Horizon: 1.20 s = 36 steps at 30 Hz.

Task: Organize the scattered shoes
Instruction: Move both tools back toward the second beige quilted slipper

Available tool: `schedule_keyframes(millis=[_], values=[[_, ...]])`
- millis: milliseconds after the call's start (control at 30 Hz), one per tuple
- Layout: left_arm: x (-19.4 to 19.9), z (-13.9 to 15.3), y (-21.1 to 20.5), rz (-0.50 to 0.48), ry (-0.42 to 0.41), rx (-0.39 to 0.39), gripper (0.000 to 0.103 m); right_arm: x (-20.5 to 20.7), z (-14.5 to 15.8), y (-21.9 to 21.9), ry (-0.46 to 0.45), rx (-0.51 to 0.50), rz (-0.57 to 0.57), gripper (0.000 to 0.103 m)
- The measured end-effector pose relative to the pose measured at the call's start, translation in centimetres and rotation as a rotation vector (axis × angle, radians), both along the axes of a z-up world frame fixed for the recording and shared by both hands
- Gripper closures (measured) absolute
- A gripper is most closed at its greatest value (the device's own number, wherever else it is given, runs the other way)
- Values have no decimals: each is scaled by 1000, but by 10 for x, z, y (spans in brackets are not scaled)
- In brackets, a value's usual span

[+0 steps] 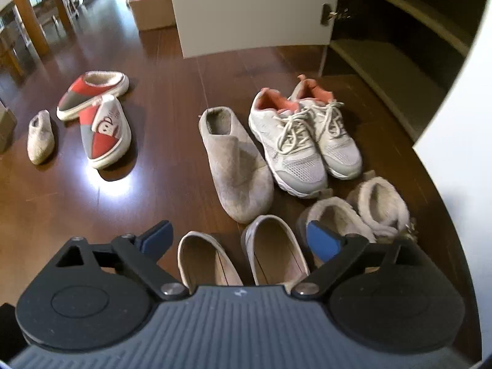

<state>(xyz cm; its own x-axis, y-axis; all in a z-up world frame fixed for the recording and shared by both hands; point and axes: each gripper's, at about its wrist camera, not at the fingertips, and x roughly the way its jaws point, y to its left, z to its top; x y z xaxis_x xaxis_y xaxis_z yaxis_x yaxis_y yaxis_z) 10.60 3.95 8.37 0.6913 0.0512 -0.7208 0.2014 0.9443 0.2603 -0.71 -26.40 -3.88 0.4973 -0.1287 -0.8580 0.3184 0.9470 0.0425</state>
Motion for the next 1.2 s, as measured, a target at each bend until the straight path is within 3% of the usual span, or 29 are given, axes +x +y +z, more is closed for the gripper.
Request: schedule_keyframes(millis=[167,333,667,1200], values=[[-29,33,-11,3,-37,-1,1,-30,21,-8,-31,-7,-1,7],[-54,43,-25,-37,-53,17,1,-66,30,-21,-37,-28,-33,5],[-81,17,-47,-157,-37,145,1,-123,22,-39,12,-49,-88,4],[-76,-26,-92,-347,23,221,1,-135,10,-35,98,-98,-73,1]])
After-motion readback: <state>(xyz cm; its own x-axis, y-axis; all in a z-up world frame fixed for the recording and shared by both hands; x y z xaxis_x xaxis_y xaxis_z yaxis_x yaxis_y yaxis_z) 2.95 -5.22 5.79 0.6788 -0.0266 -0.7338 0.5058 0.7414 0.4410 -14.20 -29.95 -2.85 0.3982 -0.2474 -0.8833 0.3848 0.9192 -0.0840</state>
